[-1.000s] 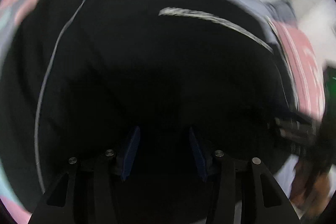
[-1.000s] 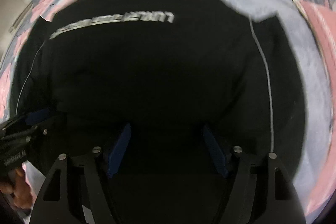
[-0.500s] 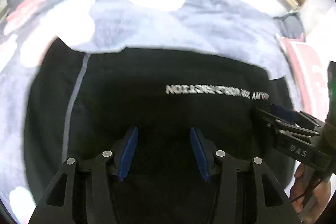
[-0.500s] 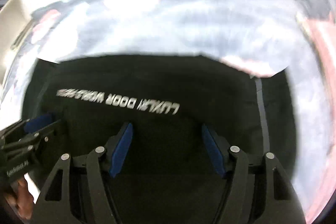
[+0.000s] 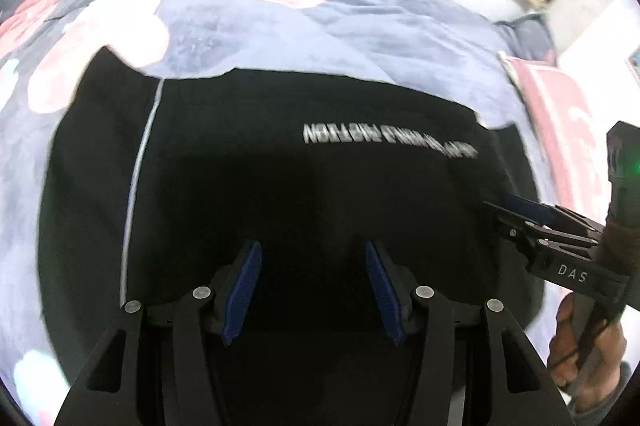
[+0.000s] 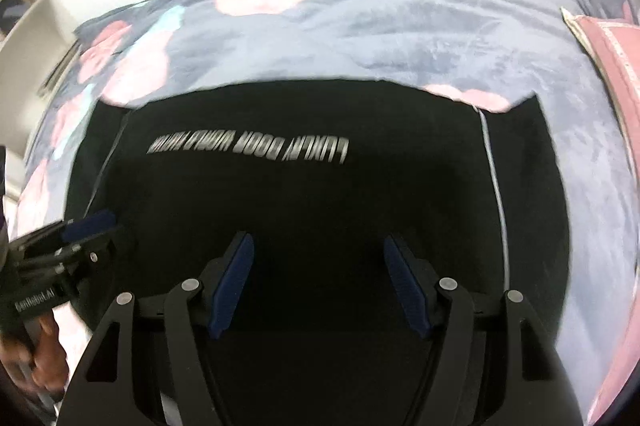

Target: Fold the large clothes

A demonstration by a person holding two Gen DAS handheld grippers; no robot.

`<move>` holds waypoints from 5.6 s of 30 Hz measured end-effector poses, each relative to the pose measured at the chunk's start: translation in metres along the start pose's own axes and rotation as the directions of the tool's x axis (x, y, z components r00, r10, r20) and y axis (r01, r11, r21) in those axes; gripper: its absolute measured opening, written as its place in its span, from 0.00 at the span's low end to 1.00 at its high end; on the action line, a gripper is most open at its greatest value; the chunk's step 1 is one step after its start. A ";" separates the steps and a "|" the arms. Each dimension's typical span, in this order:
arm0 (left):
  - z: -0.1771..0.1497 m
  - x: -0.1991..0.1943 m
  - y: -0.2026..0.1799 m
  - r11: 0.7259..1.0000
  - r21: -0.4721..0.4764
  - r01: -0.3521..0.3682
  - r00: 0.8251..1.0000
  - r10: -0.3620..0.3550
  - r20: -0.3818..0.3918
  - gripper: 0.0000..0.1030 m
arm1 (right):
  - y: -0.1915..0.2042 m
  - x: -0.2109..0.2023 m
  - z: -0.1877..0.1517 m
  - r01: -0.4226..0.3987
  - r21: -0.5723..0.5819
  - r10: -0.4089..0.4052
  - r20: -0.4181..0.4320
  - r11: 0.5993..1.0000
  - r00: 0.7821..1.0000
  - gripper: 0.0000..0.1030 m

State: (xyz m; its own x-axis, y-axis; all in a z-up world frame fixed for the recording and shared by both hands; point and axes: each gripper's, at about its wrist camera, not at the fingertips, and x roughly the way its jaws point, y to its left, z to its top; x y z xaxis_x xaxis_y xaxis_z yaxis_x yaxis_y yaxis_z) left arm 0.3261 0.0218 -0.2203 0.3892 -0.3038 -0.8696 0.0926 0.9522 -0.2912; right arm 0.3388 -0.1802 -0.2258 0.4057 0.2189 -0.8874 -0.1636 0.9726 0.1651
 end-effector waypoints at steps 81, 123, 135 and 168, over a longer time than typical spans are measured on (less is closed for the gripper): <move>-0.012 0.071 0.184 0.863 -0.389 0.322 0.940 -0.341 0.020 0.50 | -0.225 0.059 -0.028 -0.225 0.428 0.250 -0.002 0.875 0.968 0.52; -0.209 -0.181 0.077 0.835 -0.202 0.512 0.851 -0.462 0.249 0.28 | -0.116 -0.179 -0.187 -0.401 0.189 0.394 0.078 0.896 0.916 0.29; -0.285 -0.080 0.129 0.795 -0.488 0.359 0.928 -0.362 0.093 0.34 | -0.169 -0.107 -0.268 -0.235 0.390 0.283 -0.069 0.890 0.957 0.35; -0.275 -0.046 -0.025 0.999 0.008 -0.040 0.989 0.041 -0.145 0.52 | 0.004 -0.073 -0.289 0.125 0.051 -0.114 -0.176 0.991 0.978 0.69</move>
State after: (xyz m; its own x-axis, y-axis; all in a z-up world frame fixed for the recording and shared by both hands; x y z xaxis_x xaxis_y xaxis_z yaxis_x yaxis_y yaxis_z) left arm 0.0536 0.0028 -0.2825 0.2553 -0.2660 -0.9296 0.0844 0.9639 -0.2526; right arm 0.0481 -0.2153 -0.2845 0.2567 0.0892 -0.9624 -0.0652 0.9951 0.0748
